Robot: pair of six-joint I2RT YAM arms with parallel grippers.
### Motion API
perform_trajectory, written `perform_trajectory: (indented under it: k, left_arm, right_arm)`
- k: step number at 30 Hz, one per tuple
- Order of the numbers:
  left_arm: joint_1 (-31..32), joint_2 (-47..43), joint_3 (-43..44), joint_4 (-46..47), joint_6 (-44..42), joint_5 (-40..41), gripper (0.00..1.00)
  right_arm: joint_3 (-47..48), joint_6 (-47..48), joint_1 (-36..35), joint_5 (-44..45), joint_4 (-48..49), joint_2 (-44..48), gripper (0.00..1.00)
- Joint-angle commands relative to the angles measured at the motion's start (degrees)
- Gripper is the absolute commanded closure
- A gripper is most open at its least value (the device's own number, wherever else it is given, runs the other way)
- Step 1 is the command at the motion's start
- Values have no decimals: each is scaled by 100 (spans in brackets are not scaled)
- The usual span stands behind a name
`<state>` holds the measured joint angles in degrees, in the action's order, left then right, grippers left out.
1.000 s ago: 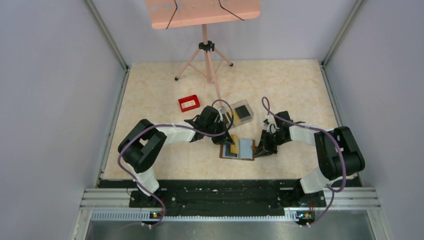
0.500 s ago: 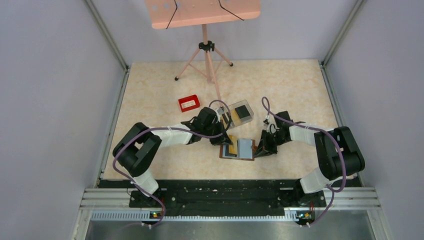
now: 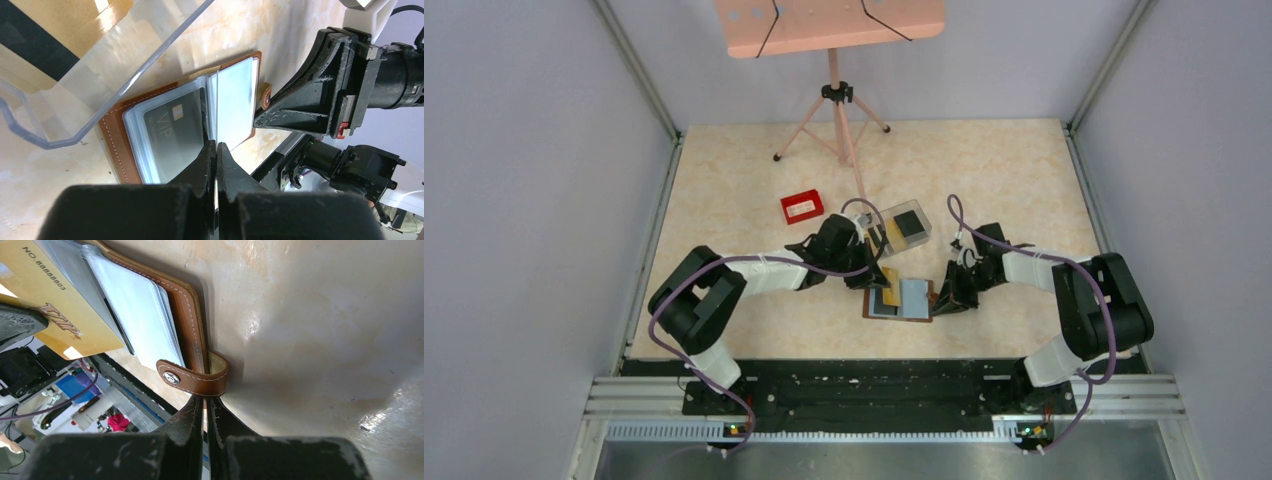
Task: Put the credit cards into the card holder
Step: Insert the credit card into the card holder.
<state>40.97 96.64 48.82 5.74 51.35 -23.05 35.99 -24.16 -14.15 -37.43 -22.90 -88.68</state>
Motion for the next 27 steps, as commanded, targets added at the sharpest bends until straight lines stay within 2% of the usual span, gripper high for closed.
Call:
perform_trajectory:
  k: [1, 10, 27]
  left_arm:
    - [25, 23, -104, 281, 34, 43, 100]
    - [87, 213, -143, 503, 122, -40, 100]
    - [91, -250, -169, 415, 131, 105, 100]
  right_arm:
    - [-118, 90, -63, 183, 18, 2, 100]
    - [-126, 87, -59, 177, 13, 9, 100]
    - [-152, 96, -58, 159, 13, 40, 100]
